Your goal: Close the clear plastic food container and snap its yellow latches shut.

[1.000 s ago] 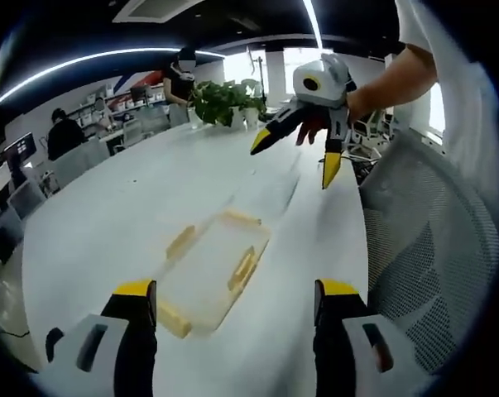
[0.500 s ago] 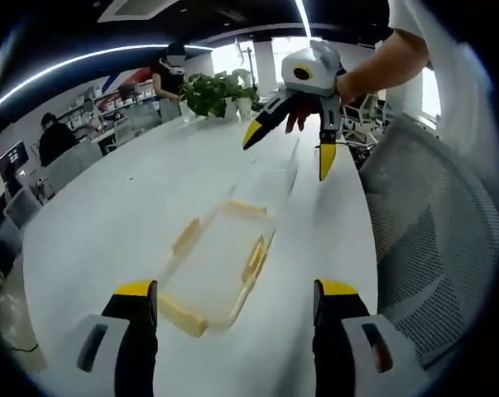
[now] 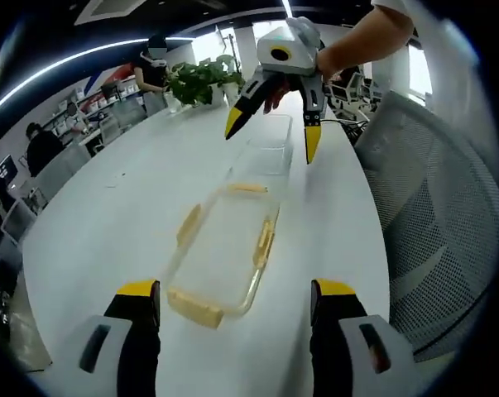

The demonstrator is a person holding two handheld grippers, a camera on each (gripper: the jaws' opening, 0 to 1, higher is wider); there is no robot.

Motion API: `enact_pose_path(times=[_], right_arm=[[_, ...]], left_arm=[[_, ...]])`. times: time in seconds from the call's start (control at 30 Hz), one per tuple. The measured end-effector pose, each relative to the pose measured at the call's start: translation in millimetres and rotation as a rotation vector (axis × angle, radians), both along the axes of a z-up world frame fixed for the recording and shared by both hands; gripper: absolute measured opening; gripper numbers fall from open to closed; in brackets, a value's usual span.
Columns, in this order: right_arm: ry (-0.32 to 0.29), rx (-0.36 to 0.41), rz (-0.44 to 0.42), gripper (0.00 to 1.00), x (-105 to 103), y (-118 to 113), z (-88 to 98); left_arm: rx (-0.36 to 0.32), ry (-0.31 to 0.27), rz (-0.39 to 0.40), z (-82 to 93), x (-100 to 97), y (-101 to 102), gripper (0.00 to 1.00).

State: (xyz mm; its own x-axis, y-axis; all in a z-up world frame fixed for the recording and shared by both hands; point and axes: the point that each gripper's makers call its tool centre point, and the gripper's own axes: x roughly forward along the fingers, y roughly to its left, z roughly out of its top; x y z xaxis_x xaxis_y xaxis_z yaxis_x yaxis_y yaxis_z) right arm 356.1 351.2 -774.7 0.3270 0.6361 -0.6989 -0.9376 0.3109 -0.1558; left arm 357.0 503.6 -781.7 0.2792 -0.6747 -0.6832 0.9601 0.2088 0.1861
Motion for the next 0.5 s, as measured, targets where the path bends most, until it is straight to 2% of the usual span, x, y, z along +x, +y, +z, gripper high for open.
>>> enact_pose_path(times=[0.23, 0.3, 0.5], right_arm=[[0.010, -0.046, 0.025, 0.76, 5.3, 0.8, -6.8], [-0.008, -0.082, 0.043, 0.76, 8.1, 0.2, -9.1], [0.011, -0.119, 0.084, 0.75, 8.3, 5.7, -15.4]], left_arm=[[0.047, -0.017, -0.051, -5.4, 4.0, 1.3, 0.73], [0.101, -0.035, -0.115, -9.1, 0.5, 0.8, 0.73], [0.105, -0.022, -0.134, -13.0, 1.4, -1.9, 0.73]])
